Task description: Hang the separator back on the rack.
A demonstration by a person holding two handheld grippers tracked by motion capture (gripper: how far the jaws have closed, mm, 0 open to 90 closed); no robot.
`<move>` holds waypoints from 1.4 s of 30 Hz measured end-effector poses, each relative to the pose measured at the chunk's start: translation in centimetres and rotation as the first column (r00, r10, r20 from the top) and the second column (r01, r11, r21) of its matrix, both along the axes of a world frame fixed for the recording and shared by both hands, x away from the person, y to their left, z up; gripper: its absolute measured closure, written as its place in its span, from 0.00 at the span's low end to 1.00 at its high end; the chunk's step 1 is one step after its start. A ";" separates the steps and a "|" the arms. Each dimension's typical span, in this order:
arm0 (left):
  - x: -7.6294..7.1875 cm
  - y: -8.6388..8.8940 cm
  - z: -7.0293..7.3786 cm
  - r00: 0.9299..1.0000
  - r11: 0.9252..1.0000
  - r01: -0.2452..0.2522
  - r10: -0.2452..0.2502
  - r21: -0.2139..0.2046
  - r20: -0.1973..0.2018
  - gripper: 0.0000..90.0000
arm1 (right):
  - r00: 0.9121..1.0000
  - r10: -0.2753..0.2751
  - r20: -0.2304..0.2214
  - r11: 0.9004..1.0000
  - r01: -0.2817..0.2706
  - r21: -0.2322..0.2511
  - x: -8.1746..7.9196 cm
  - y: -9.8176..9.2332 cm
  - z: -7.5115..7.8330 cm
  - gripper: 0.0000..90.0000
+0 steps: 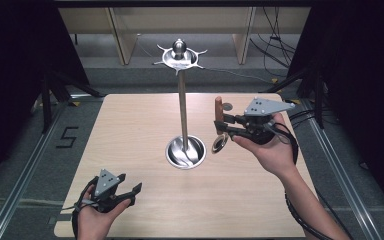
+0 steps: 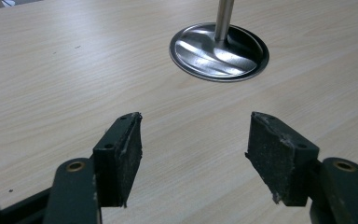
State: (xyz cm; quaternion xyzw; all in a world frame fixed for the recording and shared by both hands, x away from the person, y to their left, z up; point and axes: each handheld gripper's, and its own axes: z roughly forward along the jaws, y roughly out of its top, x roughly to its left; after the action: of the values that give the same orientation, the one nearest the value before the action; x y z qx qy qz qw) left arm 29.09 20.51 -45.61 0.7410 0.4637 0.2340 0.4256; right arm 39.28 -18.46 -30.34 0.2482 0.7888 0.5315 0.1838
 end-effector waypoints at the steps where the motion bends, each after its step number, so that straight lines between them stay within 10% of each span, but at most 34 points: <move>1: 0.0 0.0 0.0 1.000 1.000 0.001 -0.001 -0.002 0.000 0.38 | 1.000 0.002 0.019 1.000 -0.002 0.000 0.2 0.0 0.1 0.76; 42: 0.0 0.0 0.0 1.000 1.000 0.009 -0.009 -0.001 0.004 0.37 | 0.997 0.060 0.042 0.998 -0.059 -0.029 2.2 0.1 3.0 0.76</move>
State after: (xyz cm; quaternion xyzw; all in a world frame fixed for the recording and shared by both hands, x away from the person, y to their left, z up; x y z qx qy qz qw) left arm 29.05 20.47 -45.58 0.7424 0.4596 0.2334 0.4279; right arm 41.47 -18.37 -27.29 0.2108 0.7989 0.5310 0.1882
